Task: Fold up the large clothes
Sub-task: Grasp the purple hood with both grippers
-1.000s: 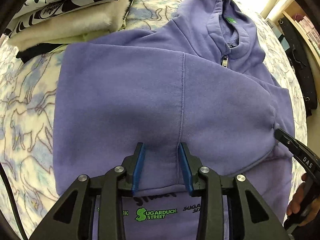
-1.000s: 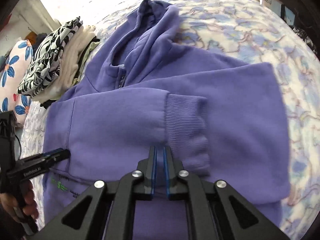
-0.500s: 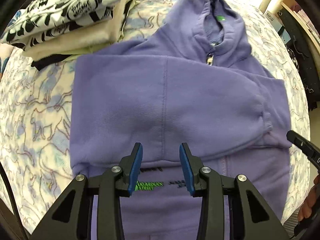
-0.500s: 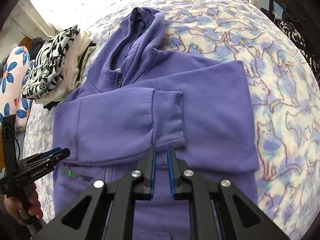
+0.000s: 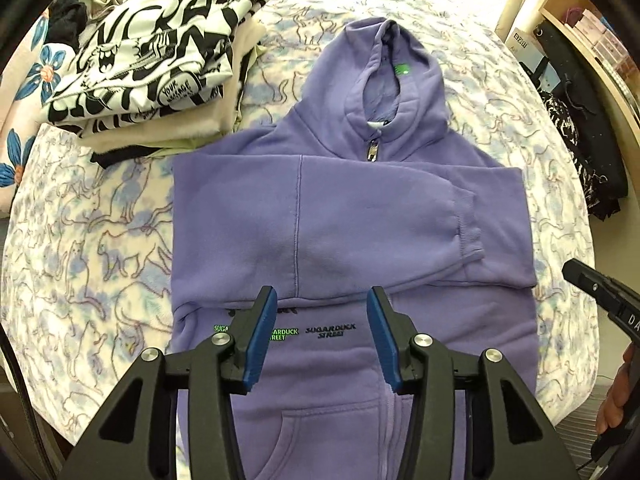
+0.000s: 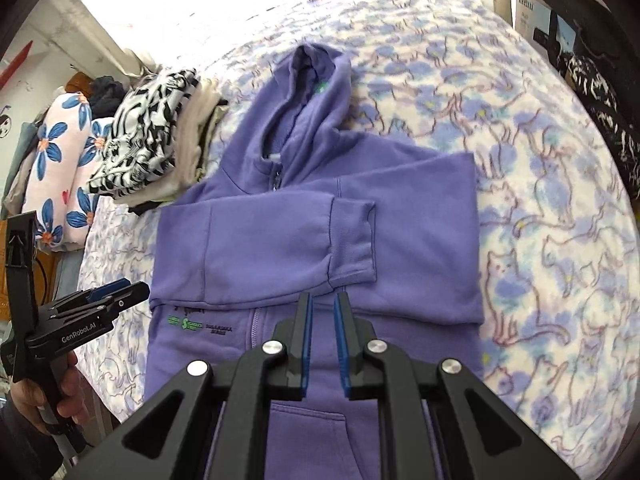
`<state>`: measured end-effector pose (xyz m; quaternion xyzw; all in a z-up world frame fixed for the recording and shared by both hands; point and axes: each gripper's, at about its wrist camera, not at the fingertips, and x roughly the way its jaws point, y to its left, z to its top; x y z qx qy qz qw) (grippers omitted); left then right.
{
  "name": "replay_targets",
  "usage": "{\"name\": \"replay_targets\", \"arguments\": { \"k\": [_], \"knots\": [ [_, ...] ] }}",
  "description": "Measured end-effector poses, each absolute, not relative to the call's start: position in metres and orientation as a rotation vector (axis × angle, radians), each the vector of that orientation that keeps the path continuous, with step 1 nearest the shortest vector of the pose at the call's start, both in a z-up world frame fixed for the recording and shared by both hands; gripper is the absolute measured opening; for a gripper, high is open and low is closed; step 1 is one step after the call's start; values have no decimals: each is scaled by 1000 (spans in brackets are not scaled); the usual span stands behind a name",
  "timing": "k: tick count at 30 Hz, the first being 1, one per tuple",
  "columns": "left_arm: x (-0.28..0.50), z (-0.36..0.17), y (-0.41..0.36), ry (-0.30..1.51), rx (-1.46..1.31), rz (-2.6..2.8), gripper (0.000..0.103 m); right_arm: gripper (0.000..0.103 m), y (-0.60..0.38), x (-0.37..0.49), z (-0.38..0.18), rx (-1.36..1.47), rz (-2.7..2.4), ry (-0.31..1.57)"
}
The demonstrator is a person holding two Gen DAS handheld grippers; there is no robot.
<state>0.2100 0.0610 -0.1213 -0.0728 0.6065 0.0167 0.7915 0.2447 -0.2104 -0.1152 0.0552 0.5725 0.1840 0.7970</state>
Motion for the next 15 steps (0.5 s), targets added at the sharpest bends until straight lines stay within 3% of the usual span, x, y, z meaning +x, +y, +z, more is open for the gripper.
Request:
{"name": "replay_targets", "arguments": {
  "k": [15],
  "knots": [
    [237, -47, 72, 1236, -40, 67, 49, 12, -228, 287, -40, 95, 430, 1141]
  ]
}}
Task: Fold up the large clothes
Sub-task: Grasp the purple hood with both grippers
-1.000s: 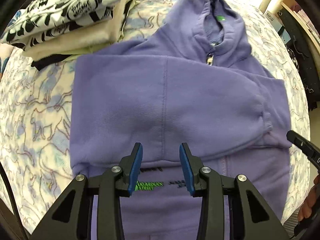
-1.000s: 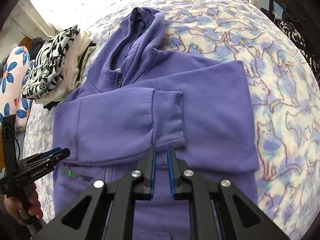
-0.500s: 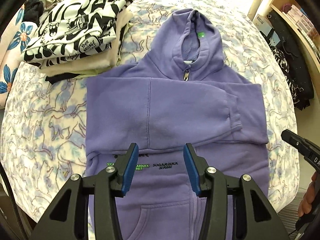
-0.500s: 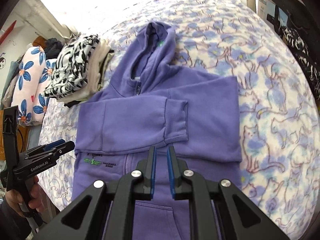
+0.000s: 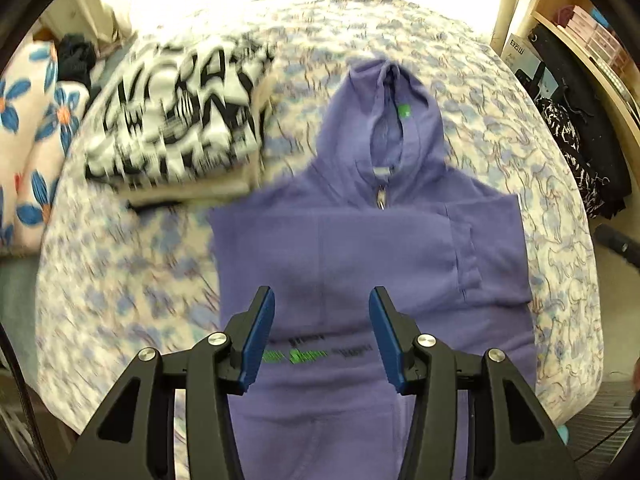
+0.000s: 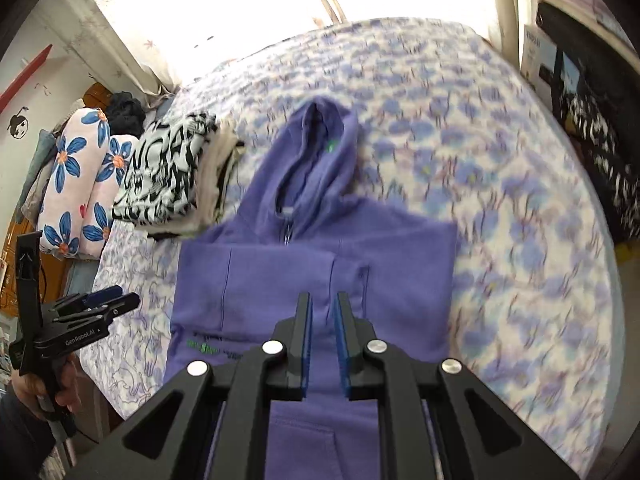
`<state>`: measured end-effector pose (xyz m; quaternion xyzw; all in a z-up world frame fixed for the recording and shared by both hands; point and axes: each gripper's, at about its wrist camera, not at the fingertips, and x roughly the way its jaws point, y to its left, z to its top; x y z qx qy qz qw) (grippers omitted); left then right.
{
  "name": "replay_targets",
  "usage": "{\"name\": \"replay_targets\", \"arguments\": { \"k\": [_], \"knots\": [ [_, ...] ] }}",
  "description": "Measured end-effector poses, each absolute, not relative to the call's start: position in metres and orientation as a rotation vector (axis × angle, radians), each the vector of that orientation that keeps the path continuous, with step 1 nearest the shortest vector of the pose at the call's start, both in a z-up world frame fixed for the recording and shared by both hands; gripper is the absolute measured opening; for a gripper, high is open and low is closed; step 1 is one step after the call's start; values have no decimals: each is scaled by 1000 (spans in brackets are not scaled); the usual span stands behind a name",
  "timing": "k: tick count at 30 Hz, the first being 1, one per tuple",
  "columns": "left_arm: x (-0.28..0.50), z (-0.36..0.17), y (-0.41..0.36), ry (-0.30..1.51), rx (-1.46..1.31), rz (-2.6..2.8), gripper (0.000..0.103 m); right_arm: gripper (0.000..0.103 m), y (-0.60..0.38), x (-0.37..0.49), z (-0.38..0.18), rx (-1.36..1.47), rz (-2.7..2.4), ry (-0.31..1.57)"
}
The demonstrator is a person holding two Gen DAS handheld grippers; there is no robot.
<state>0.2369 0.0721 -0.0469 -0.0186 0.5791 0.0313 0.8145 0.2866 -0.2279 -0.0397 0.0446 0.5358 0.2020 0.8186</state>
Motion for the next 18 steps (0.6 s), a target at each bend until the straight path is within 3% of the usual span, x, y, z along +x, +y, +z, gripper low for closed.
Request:
{"name": "replay_targets", "arguments": {
  "k": [4, 9, 18],
  "knots": [
    [274, -21, 84, 1185, -2, 81, 56, 12, -237, 328, -20, 116, 416, 1127],
    [334, -6, 94, 1160, 6, 62, 57, 13, -244, 381, -6, 145, 369, 1094],
    [446, -57, 75, 1189, 93, -12, 59, 14, -225, 451, -37, 140, 316, 1107]
  ]
}}
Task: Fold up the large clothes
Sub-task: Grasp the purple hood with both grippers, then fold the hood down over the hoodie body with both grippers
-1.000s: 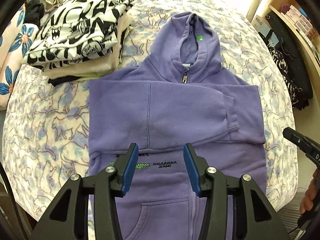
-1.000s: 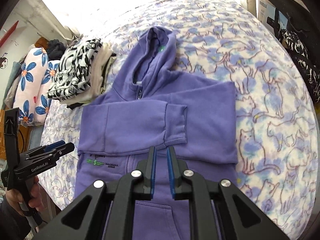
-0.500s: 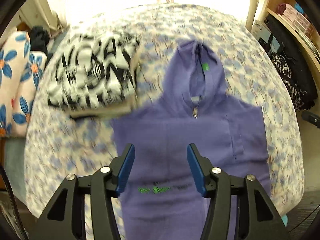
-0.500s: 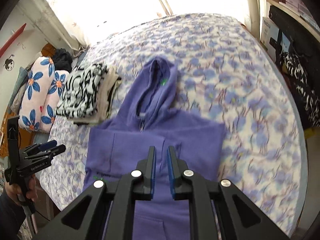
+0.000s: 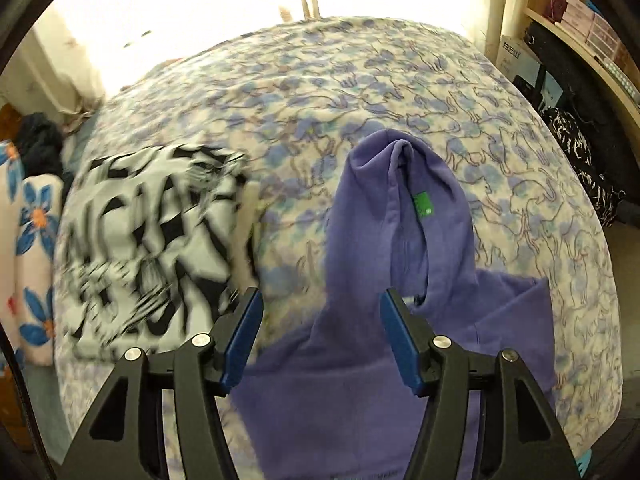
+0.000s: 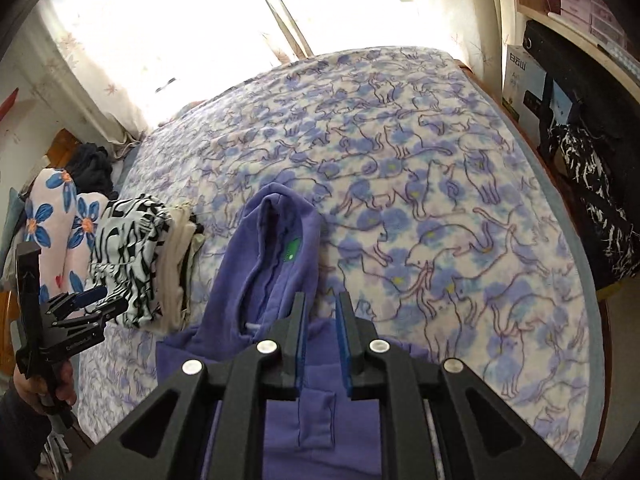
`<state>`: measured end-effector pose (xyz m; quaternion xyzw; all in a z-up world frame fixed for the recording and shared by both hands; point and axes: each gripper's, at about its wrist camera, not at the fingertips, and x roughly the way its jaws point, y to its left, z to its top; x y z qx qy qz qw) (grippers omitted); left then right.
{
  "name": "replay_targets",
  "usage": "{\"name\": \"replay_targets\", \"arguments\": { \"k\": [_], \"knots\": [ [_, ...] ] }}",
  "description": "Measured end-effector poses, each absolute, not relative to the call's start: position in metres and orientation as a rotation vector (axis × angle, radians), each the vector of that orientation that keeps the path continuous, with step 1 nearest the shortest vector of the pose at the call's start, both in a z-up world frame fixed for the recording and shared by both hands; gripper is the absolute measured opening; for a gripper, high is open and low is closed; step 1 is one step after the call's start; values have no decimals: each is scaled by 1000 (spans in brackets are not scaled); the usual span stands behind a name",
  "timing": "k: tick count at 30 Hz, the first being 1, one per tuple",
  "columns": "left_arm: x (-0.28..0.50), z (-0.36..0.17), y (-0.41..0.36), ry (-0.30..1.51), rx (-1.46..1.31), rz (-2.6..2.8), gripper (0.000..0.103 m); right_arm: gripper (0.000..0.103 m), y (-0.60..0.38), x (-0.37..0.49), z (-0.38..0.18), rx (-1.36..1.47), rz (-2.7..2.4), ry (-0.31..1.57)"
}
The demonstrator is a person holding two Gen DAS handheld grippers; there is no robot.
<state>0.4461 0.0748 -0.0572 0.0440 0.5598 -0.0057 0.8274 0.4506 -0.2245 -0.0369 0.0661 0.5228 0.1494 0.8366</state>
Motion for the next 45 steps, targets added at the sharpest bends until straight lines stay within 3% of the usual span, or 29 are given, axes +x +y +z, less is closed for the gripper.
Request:
{"name": "replay_targets", "arguments": {
  "k": [4, 8, 20, 36, 37, 39, 40, 41, 42, 45],
  "knots": [
    [487, -96, 68, 1231, 94, -44, 59, 14, -208, 476, -67, 139, 306, 1140],
    [517, -133, 62, 1255, 102, -74, 59, 27, -191, 498, -94, 152, 317, 1152],
    [568, -212, 58, 1326, 93, -79, 59, 27, -149, 546, -165, 162, 320, 1220],
    [606, -276, 72, 1367, 10, -41, 59, 28, -125, 572, -221, 86, 287, 1243],
    [606, -278, 73, 1363, 2, -48, 57, 27, -125, 573, -224, 94, 290, 1242],
    [607, -283, 72, 1354, -3, -92, 29, 27, -124, 575, -229, 99, 292, 1239],
    [607, -285, 70, 1356, 0, -110, 9, 27, -123, 575, -230, 99, 299, 1236],
    [607, -286, 69, 1353, 14, -110, 7, 24, -122, 575, -231, 98, 300, 1229],
    [608, -287, 68, 1353, 24, -104, 6, 12, -121, 575, -231, 92, 301, 1220],
    [603, -280, 69, 1322, 22, -64, 2, 6, -123, 570, -224, 75, 299, 1187]
  ]
}}
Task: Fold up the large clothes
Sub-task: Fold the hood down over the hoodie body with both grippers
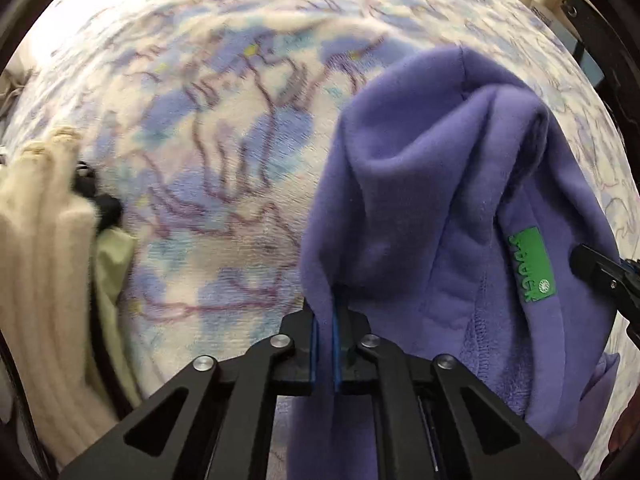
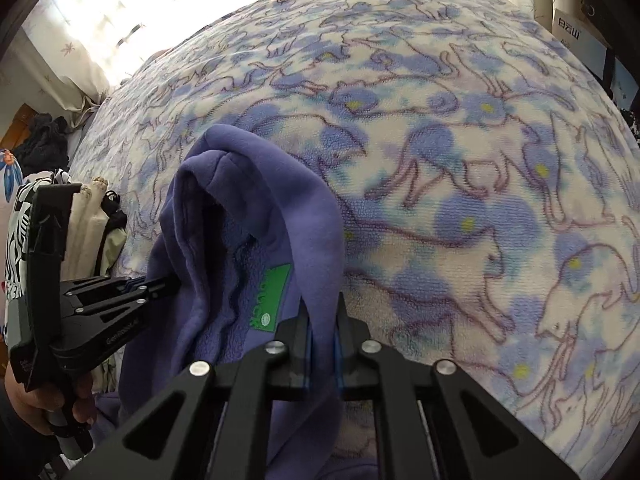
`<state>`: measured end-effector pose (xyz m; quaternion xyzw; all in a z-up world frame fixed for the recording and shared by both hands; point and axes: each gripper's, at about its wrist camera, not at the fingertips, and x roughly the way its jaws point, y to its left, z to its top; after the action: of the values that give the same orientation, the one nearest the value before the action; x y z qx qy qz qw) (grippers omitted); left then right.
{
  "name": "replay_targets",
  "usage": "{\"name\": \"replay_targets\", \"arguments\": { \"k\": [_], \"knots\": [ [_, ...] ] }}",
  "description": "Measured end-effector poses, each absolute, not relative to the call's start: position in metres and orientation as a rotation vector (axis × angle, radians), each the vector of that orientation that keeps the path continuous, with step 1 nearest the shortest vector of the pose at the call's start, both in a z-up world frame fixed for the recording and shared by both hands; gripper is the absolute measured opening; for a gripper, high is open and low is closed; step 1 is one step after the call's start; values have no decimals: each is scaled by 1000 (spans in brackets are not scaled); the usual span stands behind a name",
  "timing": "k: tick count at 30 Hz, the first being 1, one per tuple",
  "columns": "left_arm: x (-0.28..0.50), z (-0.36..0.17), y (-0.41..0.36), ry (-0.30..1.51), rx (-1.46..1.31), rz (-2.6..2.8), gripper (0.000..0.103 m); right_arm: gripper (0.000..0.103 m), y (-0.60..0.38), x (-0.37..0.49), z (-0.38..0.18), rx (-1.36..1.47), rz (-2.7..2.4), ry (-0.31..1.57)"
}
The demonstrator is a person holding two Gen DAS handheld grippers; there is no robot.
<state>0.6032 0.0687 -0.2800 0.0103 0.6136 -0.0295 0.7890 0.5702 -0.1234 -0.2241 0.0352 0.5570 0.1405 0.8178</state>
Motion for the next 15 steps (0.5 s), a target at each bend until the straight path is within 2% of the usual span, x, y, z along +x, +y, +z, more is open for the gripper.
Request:
{"name": "replay_targets", "arguments": {
  "k": [8, 15],
  "knots": [
    [554, -218, 107, 1197, -50, -49, 2, 5, -144, 527, -176, 28, 361, 1021],
    [467, -163, 130, 1073, -140, -114, 2, 5, -151, 432, -127, -49, 437, 828]
  ]
}}
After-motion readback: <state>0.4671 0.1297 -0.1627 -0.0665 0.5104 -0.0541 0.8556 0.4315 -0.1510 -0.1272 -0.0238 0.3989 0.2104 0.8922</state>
